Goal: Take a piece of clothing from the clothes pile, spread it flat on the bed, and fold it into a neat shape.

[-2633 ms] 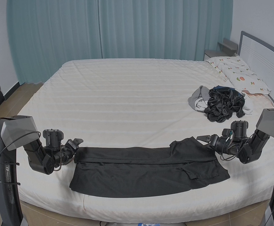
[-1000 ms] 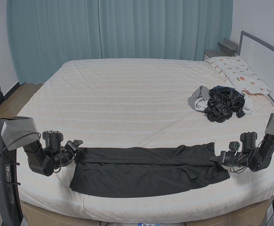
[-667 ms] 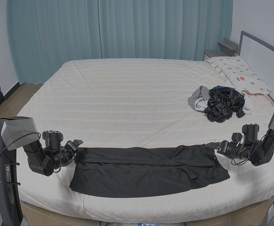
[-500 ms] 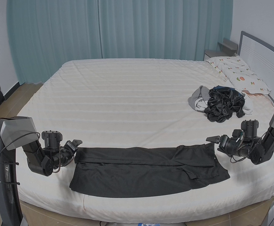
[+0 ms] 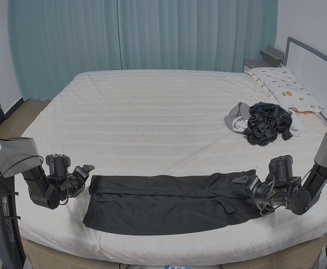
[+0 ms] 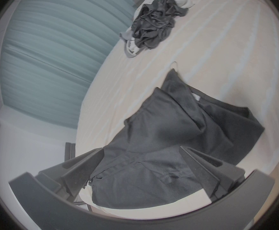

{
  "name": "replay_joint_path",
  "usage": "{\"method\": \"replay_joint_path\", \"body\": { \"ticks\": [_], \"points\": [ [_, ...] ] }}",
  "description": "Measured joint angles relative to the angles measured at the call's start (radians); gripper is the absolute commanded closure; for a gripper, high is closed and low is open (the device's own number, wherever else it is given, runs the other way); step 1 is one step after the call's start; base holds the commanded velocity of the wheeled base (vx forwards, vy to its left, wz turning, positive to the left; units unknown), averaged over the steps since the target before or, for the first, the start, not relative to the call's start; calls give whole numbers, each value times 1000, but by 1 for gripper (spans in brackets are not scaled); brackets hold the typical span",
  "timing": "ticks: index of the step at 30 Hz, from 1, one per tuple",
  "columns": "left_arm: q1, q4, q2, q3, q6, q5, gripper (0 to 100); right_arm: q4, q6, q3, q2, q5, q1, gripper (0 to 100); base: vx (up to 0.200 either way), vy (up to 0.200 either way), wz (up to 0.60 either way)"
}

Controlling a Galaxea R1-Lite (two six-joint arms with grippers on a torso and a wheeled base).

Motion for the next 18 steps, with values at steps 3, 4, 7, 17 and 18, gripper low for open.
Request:
{"method": "replay_joint_path", "body": {
  "ticks": [3, 4, 7, 17, 18],
  "points": [
    [0, 0, 0, 0, 0, 0, 0, 2, 3, -9, 20, -14, 5, 0, 0, 0, 0],
    [0, 0, 0, 0, 0, 0, 0, 2, 6, -13, 27, -24, 6, 0, 0, 0, 0],
    [1, 0, 0, 0, 0, 1, 0, 1, 19, -39, 54, -58, 6, 0, 0, 0, 0],
    [0, 0, -2, 1, 0, 1, 0, 22, 28, -117, 118, -132, 1, 100, 0, 0, 0],
    [0, 0, -3, 1, 0, 2, 0, 24, 29, -124, 127, -146, 1, 100, 0, 0, 0]
  ]
}}
